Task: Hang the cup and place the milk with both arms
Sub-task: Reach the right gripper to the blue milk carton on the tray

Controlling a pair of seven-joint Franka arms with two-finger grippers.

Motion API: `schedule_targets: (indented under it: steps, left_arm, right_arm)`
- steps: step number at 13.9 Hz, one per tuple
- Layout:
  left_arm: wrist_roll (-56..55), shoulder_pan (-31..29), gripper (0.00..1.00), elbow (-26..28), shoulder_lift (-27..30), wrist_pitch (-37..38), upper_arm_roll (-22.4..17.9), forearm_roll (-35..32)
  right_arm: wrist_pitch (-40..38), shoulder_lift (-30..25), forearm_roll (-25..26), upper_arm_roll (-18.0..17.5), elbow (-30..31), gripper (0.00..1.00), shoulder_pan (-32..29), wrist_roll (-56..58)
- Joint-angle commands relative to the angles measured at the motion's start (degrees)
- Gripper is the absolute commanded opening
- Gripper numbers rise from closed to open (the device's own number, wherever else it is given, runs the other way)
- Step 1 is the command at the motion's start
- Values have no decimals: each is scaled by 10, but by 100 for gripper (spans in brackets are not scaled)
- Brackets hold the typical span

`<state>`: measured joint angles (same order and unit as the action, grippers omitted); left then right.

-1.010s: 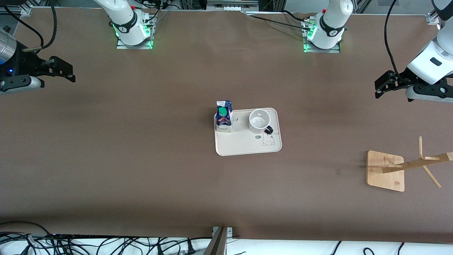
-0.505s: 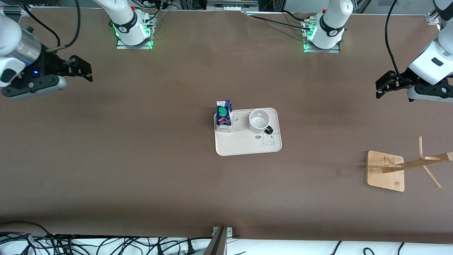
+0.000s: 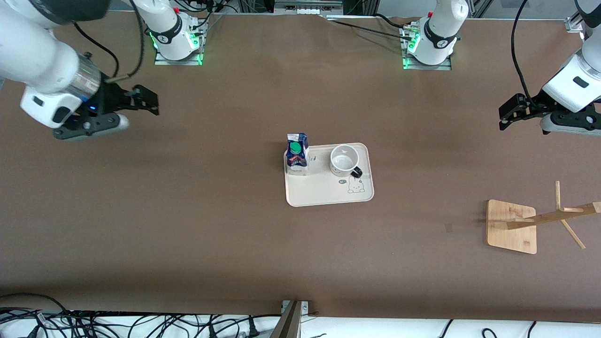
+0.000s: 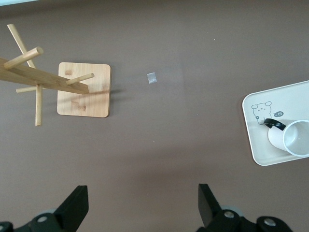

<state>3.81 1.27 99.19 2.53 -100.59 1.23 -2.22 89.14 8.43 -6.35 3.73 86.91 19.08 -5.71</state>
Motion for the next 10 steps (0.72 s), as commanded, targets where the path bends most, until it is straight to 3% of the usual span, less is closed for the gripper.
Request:
schedule_targets:
  steps: [1, 8, 10]
  left_arm:
    - [11, -5, 100, -7, 1, 11, 3, -7]
    - [11, -6, 100, -7, 0, 15, 1, -3]
    - [11, -7, 100, -7, -1, 20, -2, -2]
  right_arm:
    - [41, 42, -2, 2, -16, 100, 66, -115]
    - [175, 142, -2, 3, -26, 100, 207, -348]
    - [183, 198, -1, 3, -87, 100, 229, -401]
